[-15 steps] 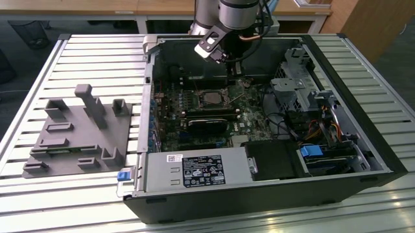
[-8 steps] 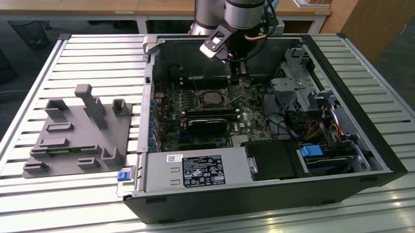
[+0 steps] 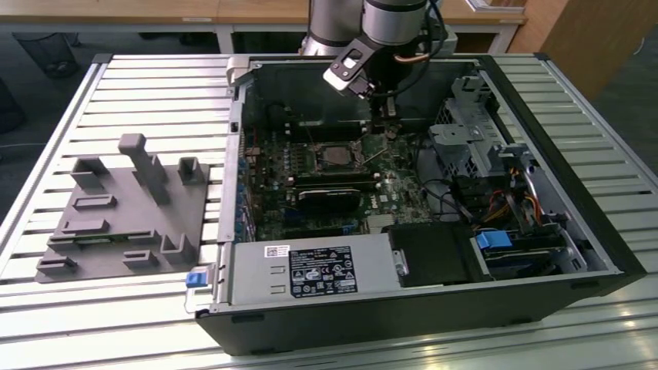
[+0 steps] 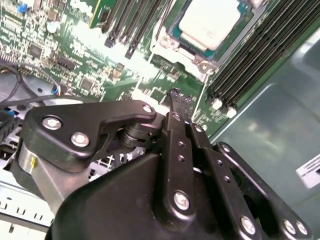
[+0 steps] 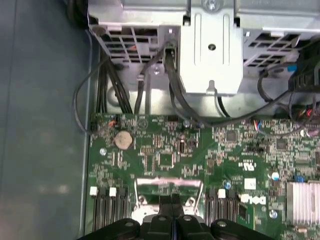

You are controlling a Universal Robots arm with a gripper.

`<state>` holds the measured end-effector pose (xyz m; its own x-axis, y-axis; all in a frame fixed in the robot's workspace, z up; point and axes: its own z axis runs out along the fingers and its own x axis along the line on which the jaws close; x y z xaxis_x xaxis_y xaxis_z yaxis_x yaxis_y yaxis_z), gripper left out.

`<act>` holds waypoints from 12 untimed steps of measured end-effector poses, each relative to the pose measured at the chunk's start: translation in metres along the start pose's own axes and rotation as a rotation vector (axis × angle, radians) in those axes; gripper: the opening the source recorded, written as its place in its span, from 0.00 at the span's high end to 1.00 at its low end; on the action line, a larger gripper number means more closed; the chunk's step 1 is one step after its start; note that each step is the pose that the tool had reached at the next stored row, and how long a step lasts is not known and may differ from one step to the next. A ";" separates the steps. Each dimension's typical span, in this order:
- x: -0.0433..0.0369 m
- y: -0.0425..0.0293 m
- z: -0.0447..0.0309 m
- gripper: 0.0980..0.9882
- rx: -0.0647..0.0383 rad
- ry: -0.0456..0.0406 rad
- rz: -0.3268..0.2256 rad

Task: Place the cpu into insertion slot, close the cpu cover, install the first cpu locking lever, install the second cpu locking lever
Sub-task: 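Close the cpu cover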

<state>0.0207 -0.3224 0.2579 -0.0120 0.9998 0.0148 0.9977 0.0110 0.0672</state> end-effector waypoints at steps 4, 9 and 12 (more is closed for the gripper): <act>-0.0001 0.0054 0.0005 0.99 0.000 -0.0001 0.000; -0.0001 0.0081 0.0008 0.99 0.000 -0.0001 0.000; -0.0001 0.0093 0.0009 0.99 0.000 -0.0001 0.000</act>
<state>0.0301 -0.3224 0.2576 -0.0121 0.9998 0.0147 0.9977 0.0110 0.0672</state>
